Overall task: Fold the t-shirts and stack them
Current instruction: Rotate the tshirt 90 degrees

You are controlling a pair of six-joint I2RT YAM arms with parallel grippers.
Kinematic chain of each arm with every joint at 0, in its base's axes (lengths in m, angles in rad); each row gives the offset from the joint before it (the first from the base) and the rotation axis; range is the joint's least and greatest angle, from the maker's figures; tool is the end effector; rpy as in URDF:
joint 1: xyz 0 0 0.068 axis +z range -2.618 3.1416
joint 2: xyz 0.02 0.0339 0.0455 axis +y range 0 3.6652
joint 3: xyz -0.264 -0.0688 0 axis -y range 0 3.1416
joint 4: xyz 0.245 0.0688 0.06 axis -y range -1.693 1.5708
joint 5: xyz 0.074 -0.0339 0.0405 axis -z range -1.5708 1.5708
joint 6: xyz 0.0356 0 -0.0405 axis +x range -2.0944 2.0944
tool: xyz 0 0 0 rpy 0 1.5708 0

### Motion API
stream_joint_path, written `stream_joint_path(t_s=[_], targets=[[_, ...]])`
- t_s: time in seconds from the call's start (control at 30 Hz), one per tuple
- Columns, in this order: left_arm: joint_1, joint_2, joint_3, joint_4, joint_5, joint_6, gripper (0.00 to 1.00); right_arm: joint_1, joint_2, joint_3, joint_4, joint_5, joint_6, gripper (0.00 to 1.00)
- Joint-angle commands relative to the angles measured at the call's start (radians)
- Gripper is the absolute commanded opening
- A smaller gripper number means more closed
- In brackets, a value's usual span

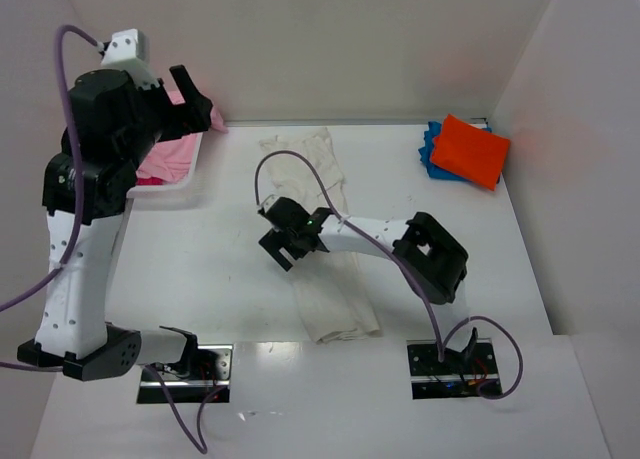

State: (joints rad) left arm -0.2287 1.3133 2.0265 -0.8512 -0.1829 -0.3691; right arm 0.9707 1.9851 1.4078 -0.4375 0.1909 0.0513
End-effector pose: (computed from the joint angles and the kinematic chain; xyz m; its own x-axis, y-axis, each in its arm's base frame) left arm 0.2029 -0.0406 0.5595 -0.1421 -0.3312 -0.9328 -0.0041 0.9426 -0.3340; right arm 0.2438 0.3443 0.1792 -0.5177 -0.6674 -0.5354 -0.7281 0.6722 -0.1339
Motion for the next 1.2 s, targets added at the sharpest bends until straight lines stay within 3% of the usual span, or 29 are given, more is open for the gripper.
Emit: stream_joint_path(t_s=[0.0,0.17,0.3,0.43,0.63,0.9,1.17], targets=[[0.000,-0.052,-0.052,0.060,0.028,-0.007,0.99,0.003,0.058,0.117,0.036,-0.036,0.001,1.00],[0.000,-0.092,-0.164,0.091,0.040,-0.036,0.99,-0.007,0.112,0.174,0.037,0.001,0.036,1.00],[0.000,-0.117,-0.253,0.132,0.060,-0.047,0.99,-0.100,-0.002,0.131,0.077,-0.064,0.067,1.00],[0.000,-0.126,-0.361,0.225,0.194,-0.047,0.99,-0.208,-0.214,0.081,0.091,-0.090,0.046,1.00],[0.000,-0.026,-0.526,0.415,0.359,-0.108,0.99,-0.253,-0.388,-0.036,0.020,0.048,-0.026,1.00],[0.000,0.185,-0.647,0.613,0.444,-0.119,0.99,-0.306,-0.521,-0.248,0.020,0.018,-0.002,1.00],[-0.096,0.341,-0.695,0.725,0.541,-0.034,0.99,-0.327,-0.606,-0.341,-0.012,-0.011,0.091,1.00]])
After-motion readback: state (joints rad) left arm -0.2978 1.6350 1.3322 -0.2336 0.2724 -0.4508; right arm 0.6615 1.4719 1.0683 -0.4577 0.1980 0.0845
